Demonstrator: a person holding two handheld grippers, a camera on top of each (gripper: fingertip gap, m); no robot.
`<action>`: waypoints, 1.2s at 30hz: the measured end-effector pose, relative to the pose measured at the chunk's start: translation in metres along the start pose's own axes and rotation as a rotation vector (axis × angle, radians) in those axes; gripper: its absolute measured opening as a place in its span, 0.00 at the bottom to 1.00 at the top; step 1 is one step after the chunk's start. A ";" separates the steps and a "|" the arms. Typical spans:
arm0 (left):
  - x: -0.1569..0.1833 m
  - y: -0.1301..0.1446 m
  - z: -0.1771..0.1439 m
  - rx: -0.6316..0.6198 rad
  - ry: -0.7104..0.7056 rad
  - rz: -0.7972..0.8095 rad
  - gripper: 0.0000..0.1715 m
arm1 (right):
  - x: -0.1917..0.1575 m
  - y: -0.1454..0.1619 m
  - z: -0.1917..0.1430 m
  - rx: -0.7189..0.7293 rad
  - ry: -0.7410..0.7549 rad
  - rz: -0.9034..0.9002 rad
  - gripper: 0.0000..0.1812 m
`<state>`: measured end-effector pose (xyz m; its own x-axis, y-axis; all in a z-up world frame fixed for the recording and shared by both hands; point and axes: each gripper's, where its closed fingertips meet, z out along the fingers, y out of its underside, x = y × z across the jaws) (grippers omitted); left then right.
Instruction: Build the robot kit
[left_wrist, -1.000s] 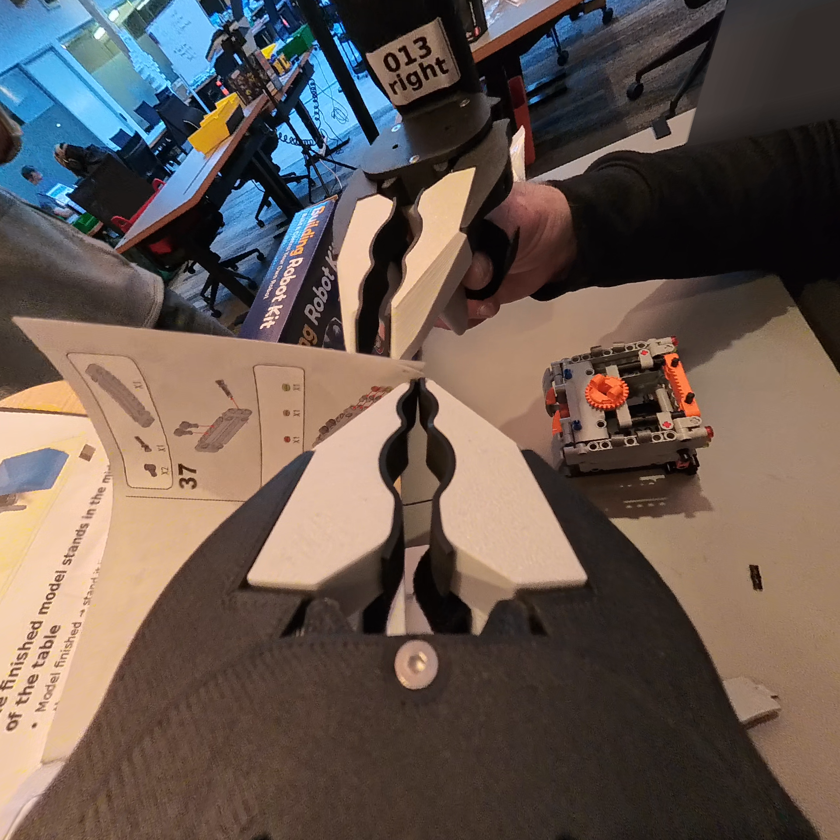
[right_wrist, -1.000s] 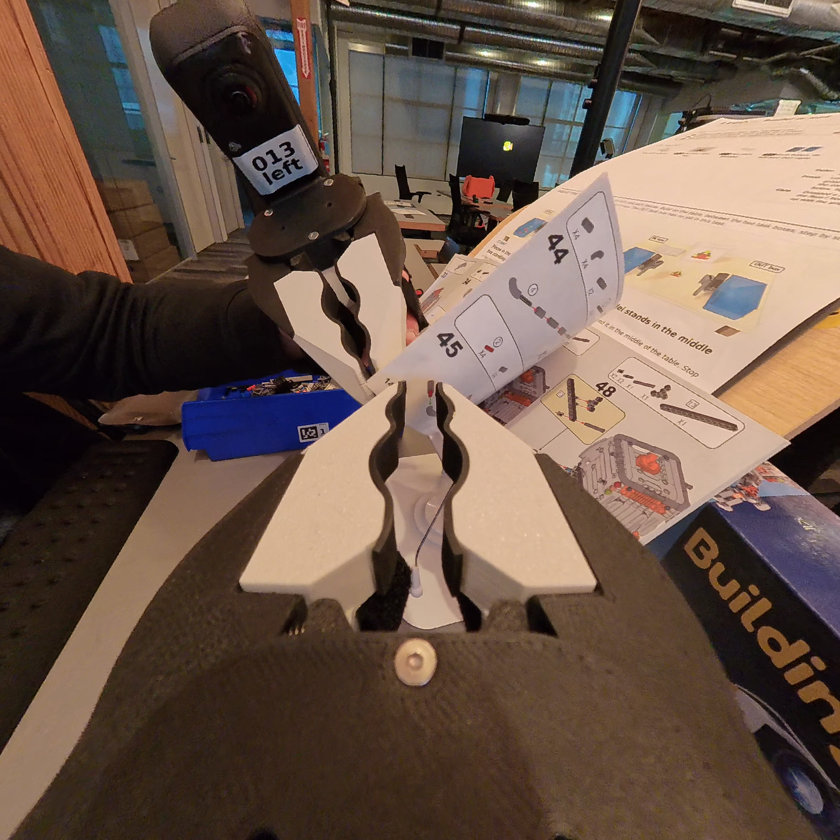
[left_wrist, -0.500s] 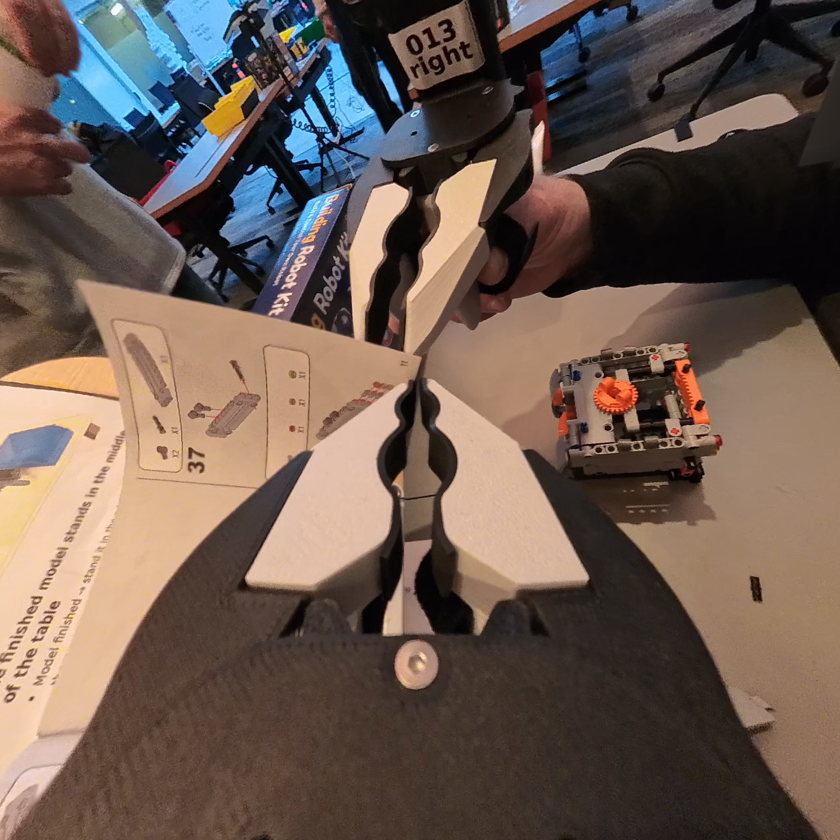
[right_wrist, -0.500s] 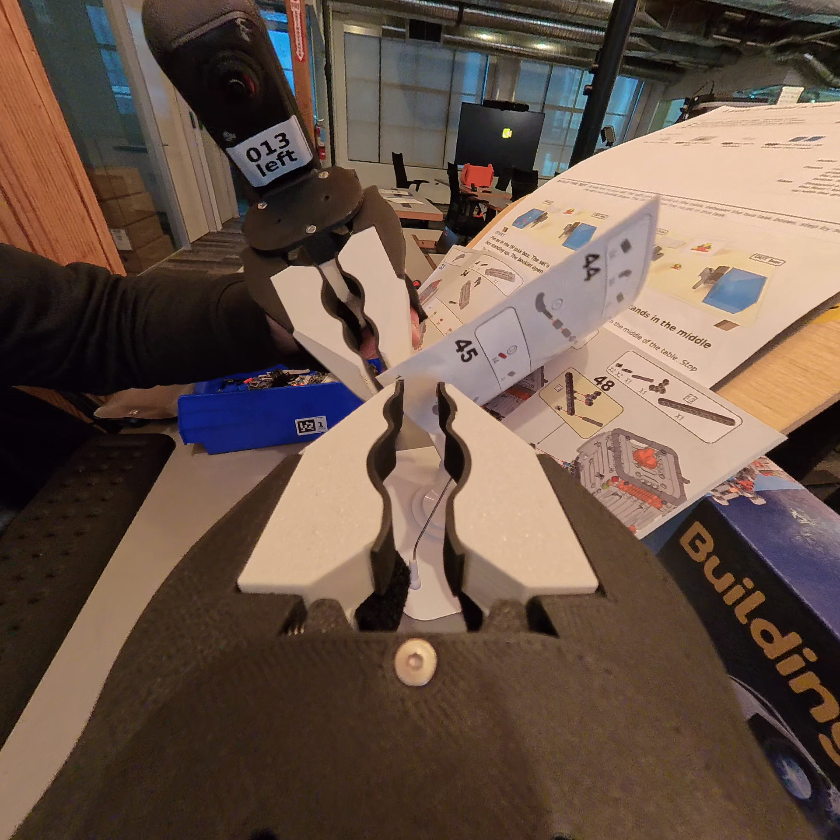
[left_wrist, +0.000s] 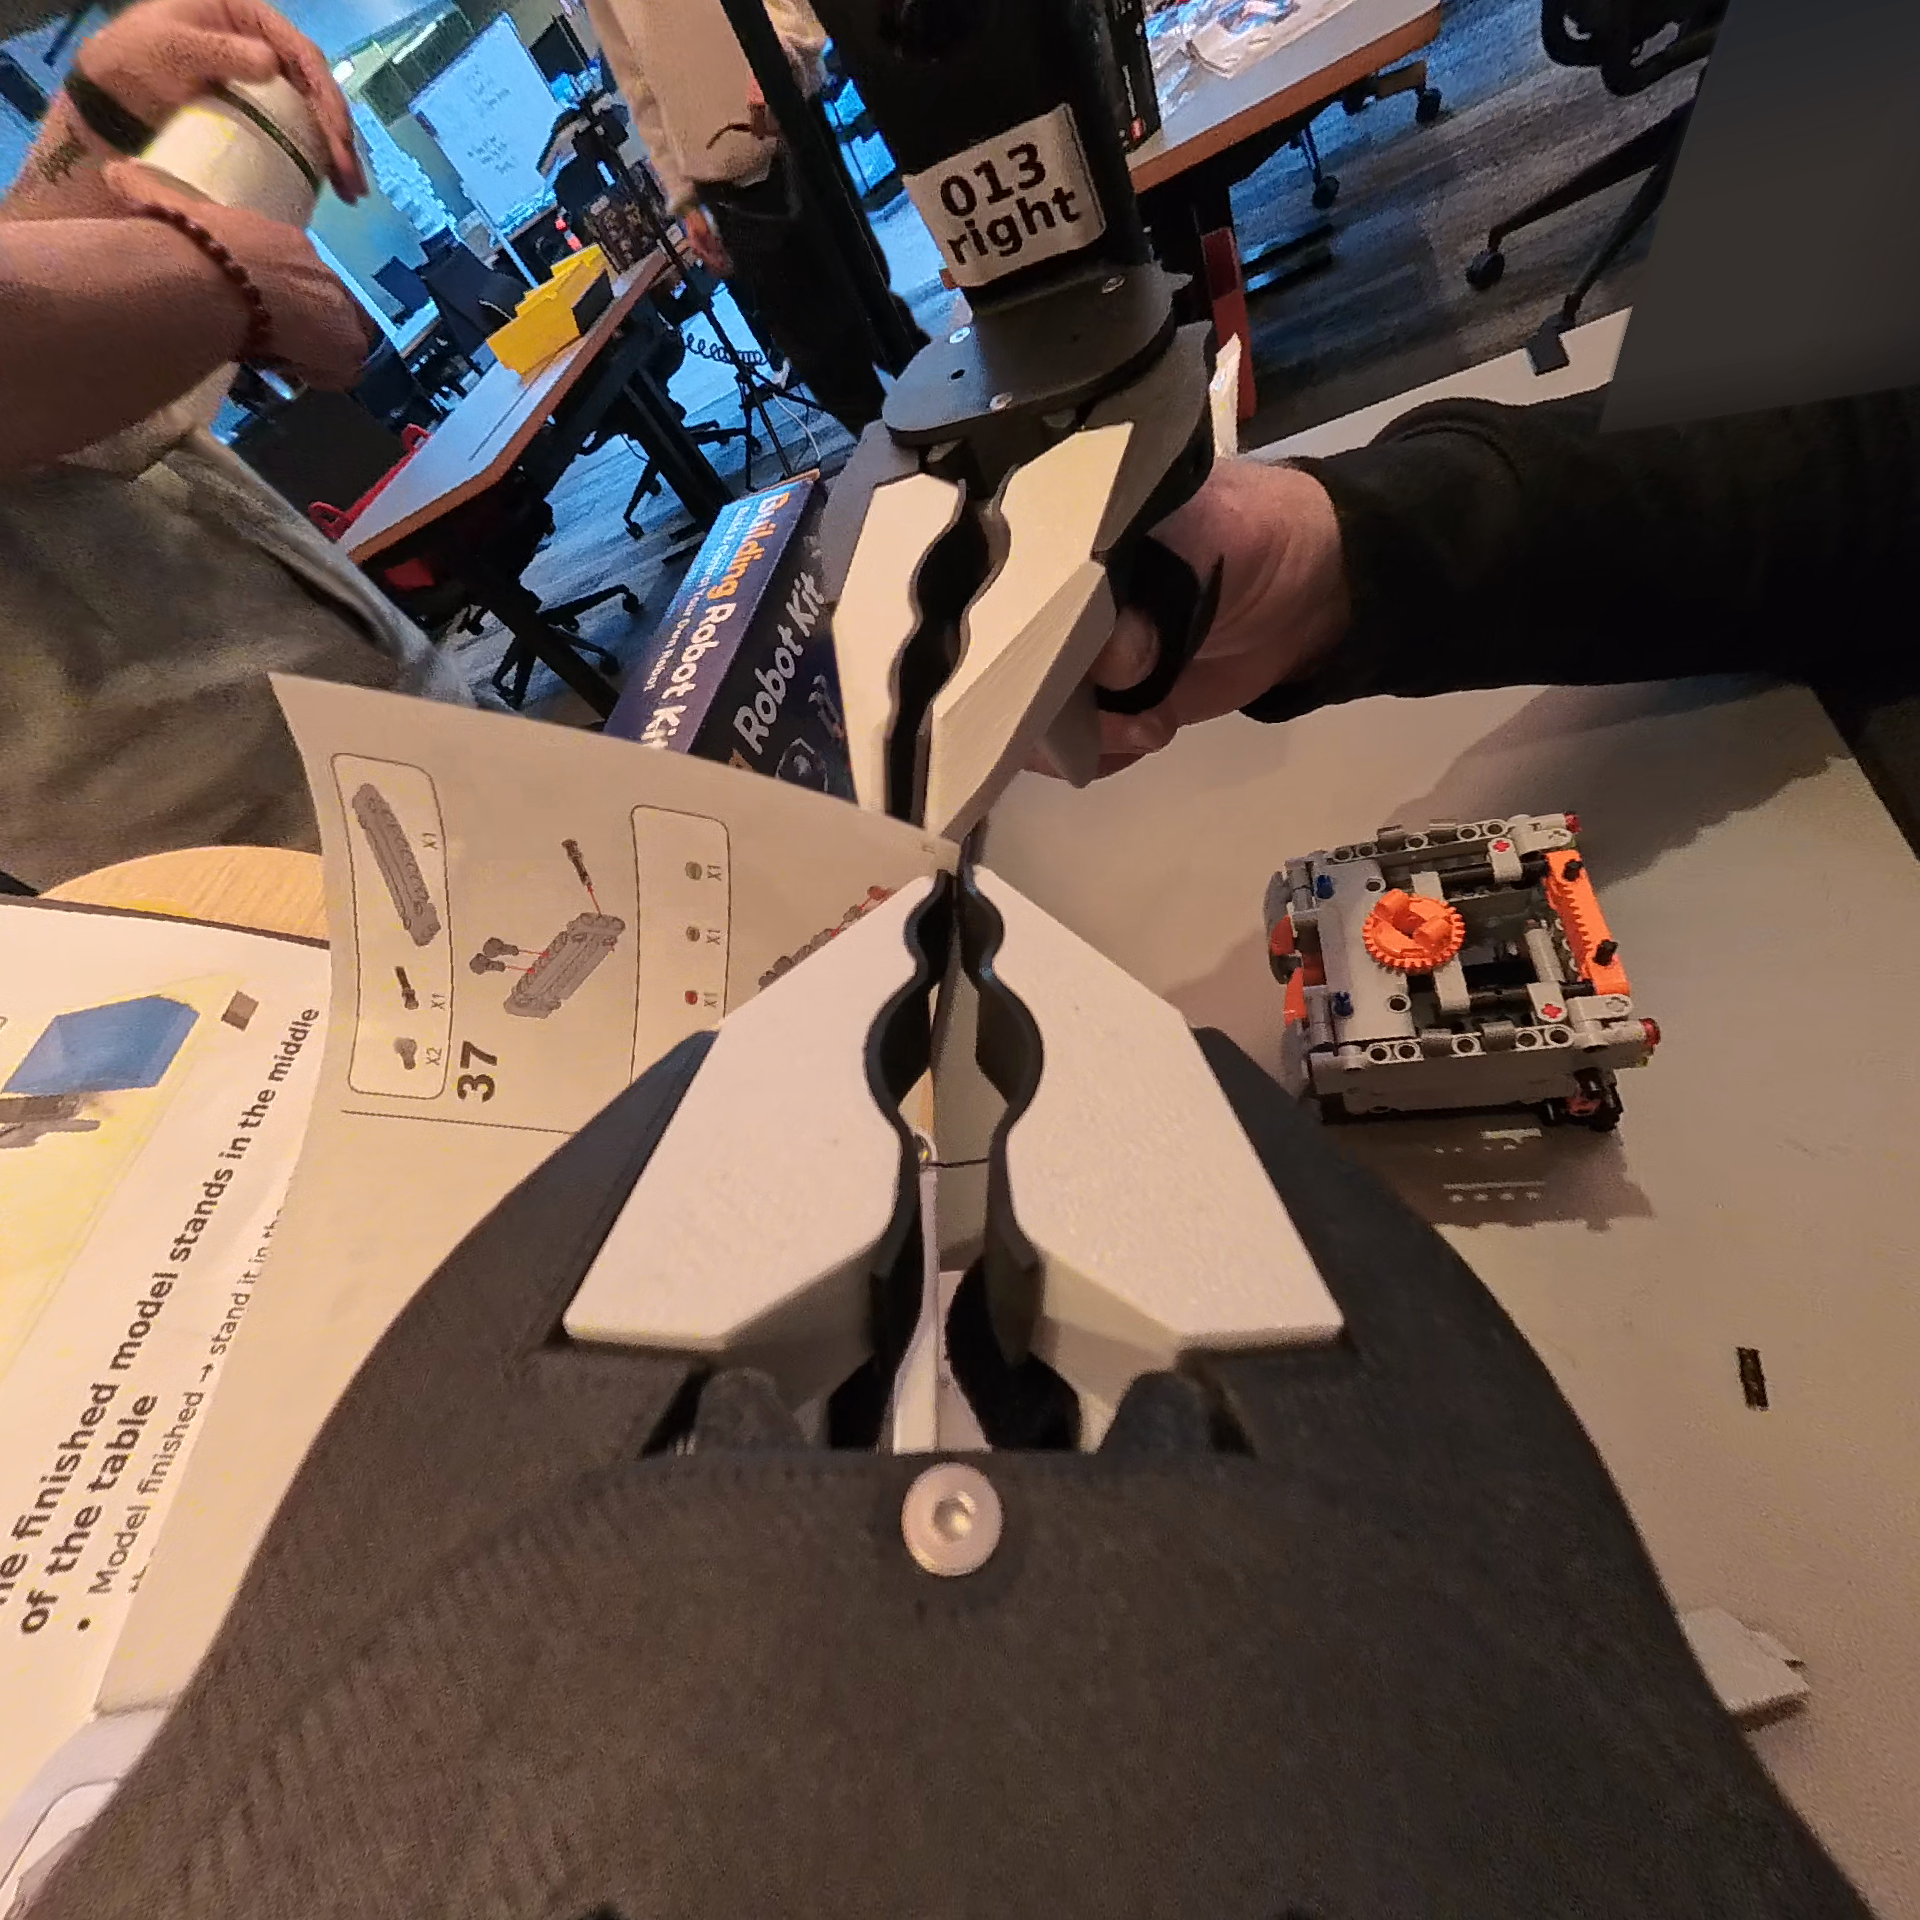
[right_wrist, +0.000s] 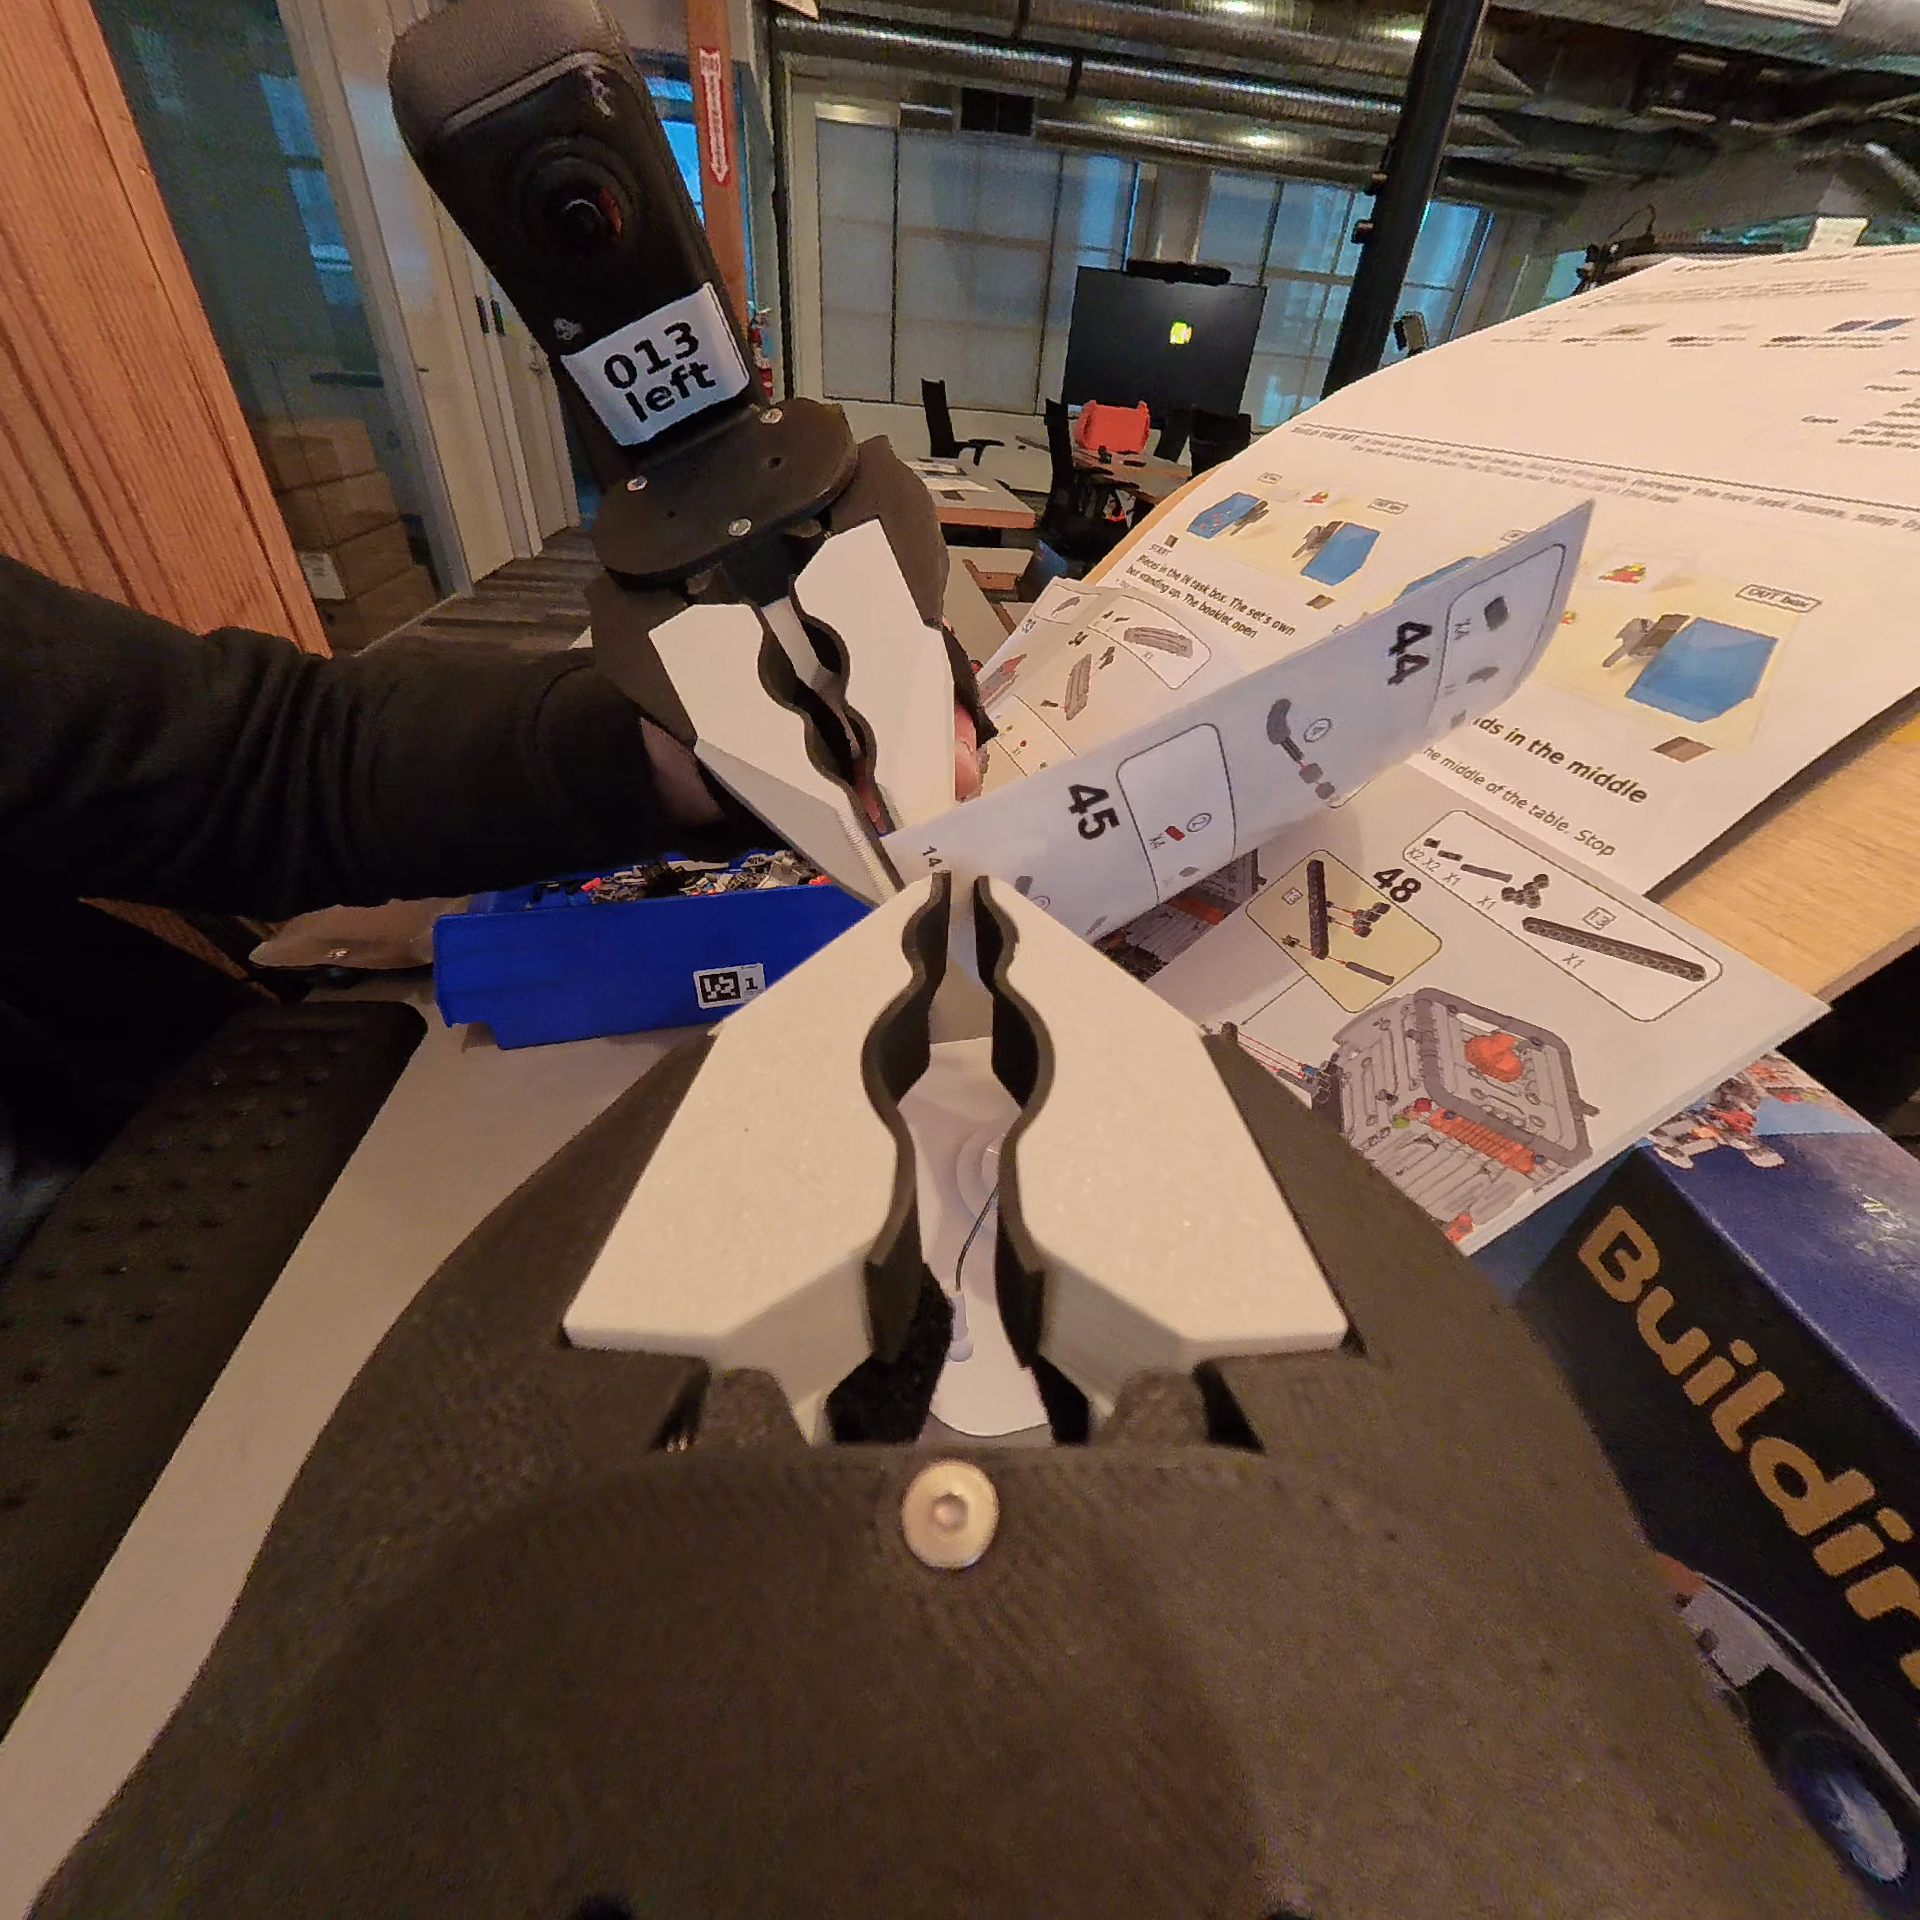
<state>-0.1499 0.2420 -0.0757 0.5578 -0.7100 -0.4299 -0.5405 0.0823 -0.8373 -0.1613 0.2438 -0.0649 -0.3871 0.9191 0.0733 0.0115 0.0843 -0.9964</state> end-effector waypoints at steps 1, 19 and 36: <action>0.000 -0.001 0.000 0.004 0.004 -0.003 0.00 | 0.000 0.000 0.000 0.002 -0.003 0.003 0.01; -0.001 0.005 0.003 0.007 0.027 -0.038 0.03 | 0.003 0.005 0.001 0.007 -0.008 0.018 0.02; 0.000 -0.003 -0.004 0.078 0.075 -0.161 0.07 | -0.001 0.004 0.005 0.003 0.013 -0.033 0.00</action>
<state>-0.1508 0.2385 -0.0714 0.5828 -0.7684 -0.2644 -0.3959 0.0157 -0.9181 -0.1656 0.2416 -0.0692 -0.3756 0.9206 0.1070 -0.0036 0.1140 -0.9935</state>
